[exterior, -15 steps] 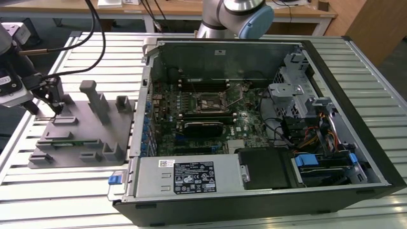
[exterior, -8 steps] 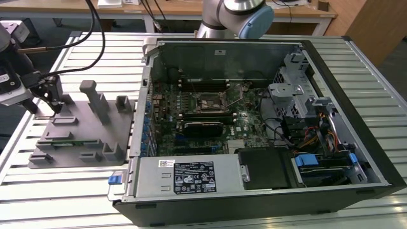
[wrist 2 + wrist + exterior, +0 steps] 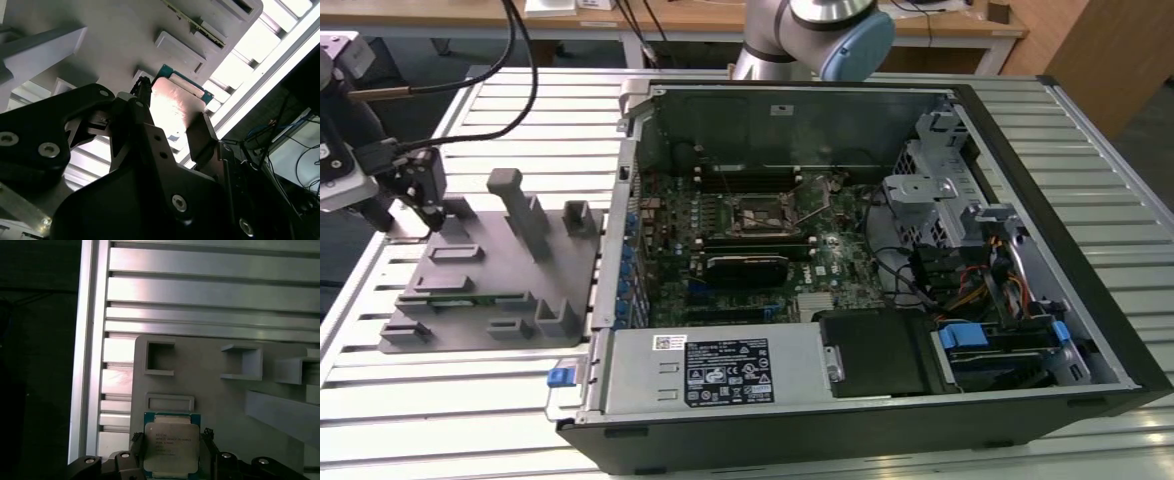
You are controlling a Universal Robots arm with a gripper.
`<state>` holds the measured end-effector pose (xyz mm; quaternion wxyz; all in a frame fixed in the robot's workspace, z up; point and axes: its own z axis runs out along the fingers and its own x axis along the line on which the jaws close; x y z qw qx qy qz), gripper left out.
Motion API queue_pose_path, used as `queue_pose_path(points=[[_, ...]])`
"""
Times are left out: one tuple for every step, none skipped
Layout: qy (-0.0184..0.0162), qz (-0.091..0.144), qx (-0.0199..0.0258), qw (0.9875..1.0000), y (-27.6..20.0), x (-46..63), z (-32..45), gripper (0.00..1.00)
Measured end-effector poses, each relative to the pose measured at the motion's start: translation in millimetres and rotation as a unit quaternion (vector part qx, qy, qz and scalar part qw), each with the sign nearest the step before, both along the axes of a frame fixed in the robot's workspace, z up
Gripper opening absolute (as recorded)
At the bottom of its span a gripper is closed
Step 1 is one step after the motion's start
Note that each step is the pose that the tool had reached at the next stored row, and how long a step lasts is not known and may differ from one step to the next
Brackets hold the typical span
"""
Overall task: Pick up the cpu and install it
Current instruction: 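Pick up the cpu and move it towards the insertion slot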
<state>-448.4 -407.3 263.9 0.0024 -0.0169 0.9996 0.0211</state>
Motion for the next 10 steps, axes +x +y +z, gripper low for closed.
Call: queue_pose_path(points=[[0.0000,0.000,0.0000,1.0000,0.1,0.0,1.6,0.53],[0.0000,0.000,0.0000,1.0000,0.1,0.0,3.3,0.53],[0.0000,0.000,0.0000,1.0000,0.2,0.0,5.0,0.53],[0.0000,0.000,0.0000,1.0000,0.2,0.0,6.6,0.53],[0.0000,0.000,0.0000,1.0000,0.2,0.0,8.1,0.53],[0.0000,0.000,0.0000,1.0000,0.3,0.0,9.6,0.53],[0.0000,0.000,0.0000,1.0000,0.3,0.0,11.0,0.53],[-0.0001,0.000,0.0000,1.0000,0.4,0.0,12.3,0.53],[-0.0001,0.000,0.0000,1.0000,0.4,0.0,13.4,0.53],[-0.0001,0.000,0.0000,1.0000,0.4,0.0,14.6,0.53]])
